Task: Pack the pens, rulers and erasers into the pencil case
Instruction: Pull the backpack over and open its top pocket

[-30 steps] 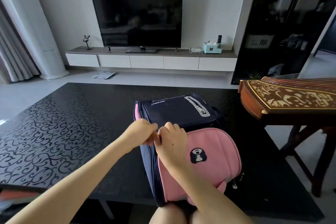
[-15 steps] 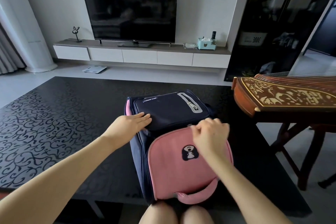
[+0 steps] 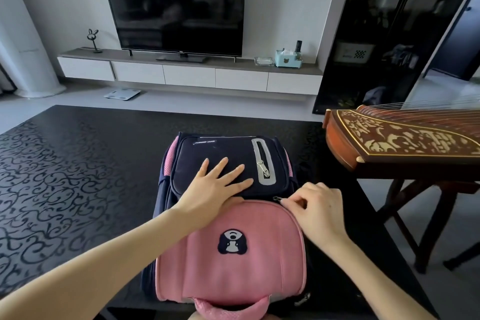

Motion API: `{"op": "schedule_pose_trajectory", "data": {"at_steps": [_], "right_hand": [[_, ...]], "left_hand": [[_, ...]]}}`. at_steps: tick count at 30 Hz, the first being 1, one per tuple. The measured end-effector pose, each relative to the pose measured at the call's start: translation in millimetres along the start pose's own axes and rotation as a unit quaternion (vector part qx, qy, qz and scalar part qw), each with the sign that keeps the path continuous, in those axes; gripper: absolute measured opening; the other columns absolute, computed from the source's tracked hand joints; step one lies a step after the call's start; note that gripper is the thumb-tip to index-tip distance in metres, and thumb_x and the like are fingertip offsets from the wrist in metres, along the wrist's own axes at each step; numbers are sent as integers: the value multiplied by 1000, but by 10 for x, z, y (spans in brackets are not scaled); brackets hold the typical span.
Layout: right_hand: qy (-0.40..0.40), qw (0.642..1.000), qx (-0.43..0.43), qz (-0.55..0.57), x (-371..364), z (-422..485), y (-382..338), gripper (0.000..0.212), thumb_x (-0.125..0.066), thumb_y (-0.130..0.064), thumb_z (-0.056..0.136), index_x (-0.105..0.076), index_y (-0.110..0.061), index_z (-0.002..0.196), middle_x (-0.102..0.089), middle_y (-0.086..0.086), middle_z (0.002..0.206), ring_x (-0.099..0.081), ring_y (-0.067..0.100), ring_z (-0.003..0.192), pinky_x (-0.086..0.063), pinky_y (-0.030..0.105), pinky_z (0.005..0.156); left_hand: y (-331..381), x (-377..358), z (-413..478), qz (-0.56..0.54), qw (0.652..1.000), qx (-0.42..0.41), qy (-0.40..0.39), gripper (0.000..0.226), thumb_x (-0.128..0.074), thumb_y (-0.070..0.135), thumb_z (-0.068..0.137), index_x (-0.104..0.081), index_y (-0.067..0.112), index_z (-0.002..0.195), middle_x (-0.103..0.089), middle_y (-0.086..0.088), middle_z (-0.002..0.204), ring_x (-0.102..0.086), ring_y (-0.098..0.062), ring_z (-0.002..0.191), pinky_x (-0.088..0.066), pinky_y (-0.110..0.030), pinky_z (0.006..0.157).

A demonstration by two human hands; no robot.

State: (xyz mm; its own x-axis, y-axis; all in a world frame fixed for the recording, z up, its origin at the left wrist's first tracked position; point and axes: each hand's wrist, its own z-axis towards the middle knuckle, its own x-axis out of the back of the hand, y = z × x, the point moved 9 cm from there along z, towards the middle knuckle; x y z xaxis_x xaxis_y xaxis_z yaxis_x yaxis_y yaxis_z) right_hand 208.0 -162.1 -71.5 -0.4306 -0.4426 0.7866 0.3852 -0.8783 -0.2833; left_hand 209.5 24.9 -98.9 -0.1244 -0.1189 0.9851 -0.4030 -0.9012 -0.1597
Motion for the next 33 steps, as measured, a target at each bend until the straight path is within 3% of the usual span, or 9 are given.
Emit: {"op": "schedule_pose_trajectory", "data": {"at_steps": [11,15,18,21,22,26,30,32,33], "right_hand": [[-97,954,-258,120,-723,438,647,29,-52,-37,91,-61,-20,113,-63,10,110,-58,29,101,-42,37,81],[-147,928,-304,157,-445,-219,678,53,-37,-51,93,-40,-22,137,-53,9,133,-51,28,120,-40,38,94],[-242,903,-333,121,-347,-913,642,68,-25,-68,86,-37,-26,139,-58,7,127,-55,29,115,-42,39,94],[-316,849,-386,173,-369,-1429,525,78,-17,-77,77,-35,-31,136,-68,5,94,-70,23,77,-56,37,75],[-324,818,-416,229,-419,-1523,470,77,-21,-76,78,-33,-29,138,-69,6,89,-71,21,69,-58,34,66],[-250,742,-478,397,-635,-1393,468,79,-53,-60,82,-20,-24,145,-63,15,114,-71,27,80,-59,37,67],[-122,743,-458,472,-630,-707,817,105,-74,-50,69,-6,-30,147,-32,4,149,-43,26,128,-37,45,106],[-107,781,-447,423,-563,-483,997,95,-68,-41,79,-4,-28,148,-25,5,153,-33,28,135,-34,44,108],[-102,791,-455,397,-560,-470,1079,88,-63,-38,83,-5,-27,148,-27,6,152,-36,31,133,-40,45,101]], "left_hand": [[-12,-18,55,15,997,-8,81,58,-10,52,96,-55,32,126,-58,4,130,-52,-35,121,-41,-60,94],[-537,-4,-399,-87,973,176,125,71,-25,72,83,-38,30,139,-40,-6,146,-35,-37,133,-34,-55,102],[-917,-366,-953,-328,866,374,51,97,-48,78,67,-14,33,145,-29,-8,150,-31,-31,134,-35,-45,103],[-652,-819,-1319,-613,621,481,-90,100,-54,80,61,-19,33,143,-46,0,134,-49,-28,116,-46,-45,89],[-585,-872,-1351,-645,582,485,-105,102,-56,81,56,-25,33,141,-49,1,128,-53,-27,110,-48,-45,86],[-460,-880,-1223,-686,534,485,-96,113,-64,84,41,-43,21,133,-58,-3,120,-59,-26,100,-52,-44,76],[277,-675,-751,-800,431,396,-131,61,-53,60,80,-53,7,111,-60,-21,102,-60,-37,90,-52,-53,76],[668,-527,-529,-803,459,330,-190,47,-47,52,88,-53,8,105,-62,-21,99,-63,-39,86,-55,-47,73],[742,-489,-450,-769,526,297,-209,42,-47,49,90,-55,10,105,-64,-18,100,-65,-37,86,-57,-44,72]]}}
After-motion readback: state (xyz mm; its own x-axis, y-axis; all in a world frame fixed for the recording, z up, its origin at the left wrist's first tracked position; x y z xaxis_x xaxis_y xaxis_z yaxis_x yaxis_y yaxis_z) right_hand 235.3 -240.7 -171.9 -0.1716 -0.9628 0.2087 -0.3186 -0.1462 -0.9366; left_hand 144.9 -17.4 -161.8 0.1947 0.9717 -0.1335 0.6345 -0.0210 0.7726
